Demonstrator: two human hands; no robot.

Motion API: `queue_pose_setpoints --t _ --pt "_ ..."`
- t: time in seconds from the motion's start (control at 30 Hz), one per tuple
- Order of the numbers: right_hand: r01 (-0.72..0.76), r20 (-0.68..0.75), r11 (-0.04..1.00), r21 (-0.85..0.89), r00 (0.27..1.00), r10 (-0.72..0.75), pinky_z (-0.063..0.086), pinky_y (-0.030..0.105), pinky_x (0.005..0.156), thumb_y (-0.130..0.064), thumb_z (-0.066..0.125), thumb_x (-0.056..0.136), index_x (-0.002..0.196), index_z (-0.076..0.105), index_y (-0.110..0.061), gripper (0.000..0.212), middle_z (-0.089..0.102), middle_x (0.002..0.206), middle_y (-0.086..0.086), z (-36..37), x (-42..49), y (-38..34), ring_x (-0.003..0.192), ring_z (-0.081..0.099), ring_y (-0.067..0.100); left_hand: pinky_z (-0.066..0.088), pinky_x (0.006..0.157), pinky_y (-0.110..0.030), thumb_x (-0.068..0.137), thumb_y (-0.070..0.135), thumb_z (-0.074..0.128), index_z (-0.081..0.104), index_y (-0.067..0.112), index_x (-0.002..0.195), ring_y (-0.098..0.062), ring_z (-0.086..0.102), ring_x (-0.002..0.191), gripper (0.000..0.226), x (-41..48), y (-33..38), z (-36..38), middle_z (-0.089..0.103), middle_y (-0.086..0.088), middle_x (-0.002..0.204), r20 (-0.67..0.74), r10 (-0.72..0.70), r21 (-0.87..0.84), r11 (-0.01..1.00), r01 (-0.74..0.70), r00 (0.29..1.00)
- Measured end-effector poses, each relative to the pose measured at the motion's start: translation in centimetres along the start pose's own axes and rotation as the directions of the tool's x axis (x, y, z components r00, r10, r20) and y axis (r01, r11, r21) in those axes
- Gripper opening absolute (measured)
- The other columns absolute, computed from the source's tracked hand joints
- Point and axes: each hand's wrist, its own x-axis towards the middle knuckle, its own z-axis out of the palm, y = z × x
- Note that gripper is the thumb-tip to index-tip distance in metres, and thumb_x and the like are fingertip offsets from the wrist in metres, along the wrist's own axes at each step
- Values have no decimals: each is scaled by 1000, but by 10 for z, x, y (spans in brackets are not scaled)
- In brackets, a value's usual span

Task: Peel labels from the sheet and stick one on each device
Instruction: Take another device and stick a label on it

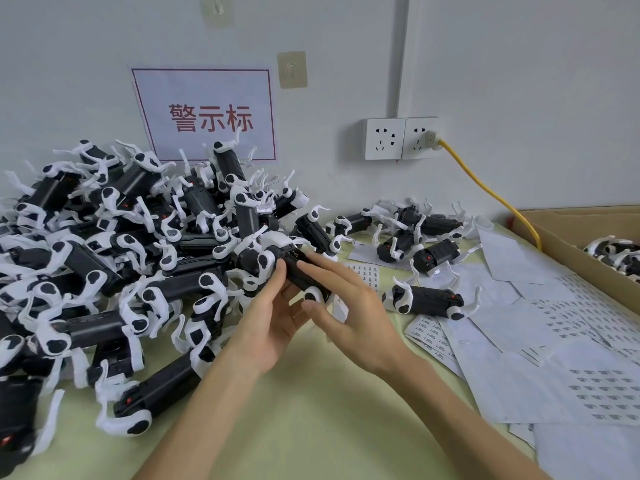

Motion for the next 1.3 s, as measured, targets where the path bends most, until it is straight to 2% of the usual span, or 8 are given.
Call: queue_pose_setpoints --t 0.13,0.23,0.43,0.57,0.7,0.93,1.07,1.3 --pt "-6 101 998 -60 995 12 23 22 120 -29 63 100 155 36 -39 62 18 167 -19 0 -1 3 152 17 -1 58 77 -29 95 53 59 76 25 122 -14 71 93 42 0 4 -1 73 -1 120 30 22 64 998 -24 999" --pt "-29 94 997 -76 995 36 25 28 122 -32 59 101 160 25 -34 67 22 166 -16 3 -1 4 152 20 0 58 87 -34 97 53 56 72 25 129 -21 69 107 45 3 4 -7 71 -2 128 60 21 98 995 -27 998" --pt "-206 49 965 166 979 200 51 26 98 -45 57 100 151 37 -42 55 52 145 -16 -4 2 10 126 52 -2 45 102 -37 100 41 55 58 19 143 -21 62 119 49 7 11 -19 60 -6 143 168 39 149 987 -65 985" --pt "-212 -81 879 427 959 271 52 18 82 -46 55 99 138 51 -41 39 61 118 -24 -6 5 7 111 62 3 54 73 -24 98 1 51 79 22 99 -19 69 88 35 10 7 -19 75 -5 114 79 48 270 961 -68 996" --pt "-212 -198 806 552 906 373 54 17 77 -49 51 97 134 56 -39 39 65 105 -32 -17 9 9 102 64 -5 58 64 -26 88 -19 38 61 13 60 -22 66 69 49 9 4 -18 72 -11 81 -74 57 304 952 -31 996" --pt "-260 -136 653 711 861 491 48 33 73 -45 53 90 119 68 -10 48 70 99 10 -26 14 11 84 65 15 62 70 -37 107 10 36 61 4 108 -28 72 75 26 10 6 -11 74 -15 85 14 -88 182 980 84 996" --pt "-361 -29 686 632 873 487 49 26 72 -46 58 87 115 74 -21 41 74 111 5 -18 11 12 95 70 15 59 61 -22 112 10 37 59 22 110 -9 77 78 25 -2 0 -9 79 9 83 49 -44 335 942 25 998" --pt "-345 -42 710 614 883 467 54 23 73 -44 64 88 116 67 -21 37 74 105 -9 -22 11 8 91 72 8 61 78 -42 97 42 56 80 11 109 -29 74 86 41 -6 11 -5 74 -17 95 213 -182 138 978 154 960"
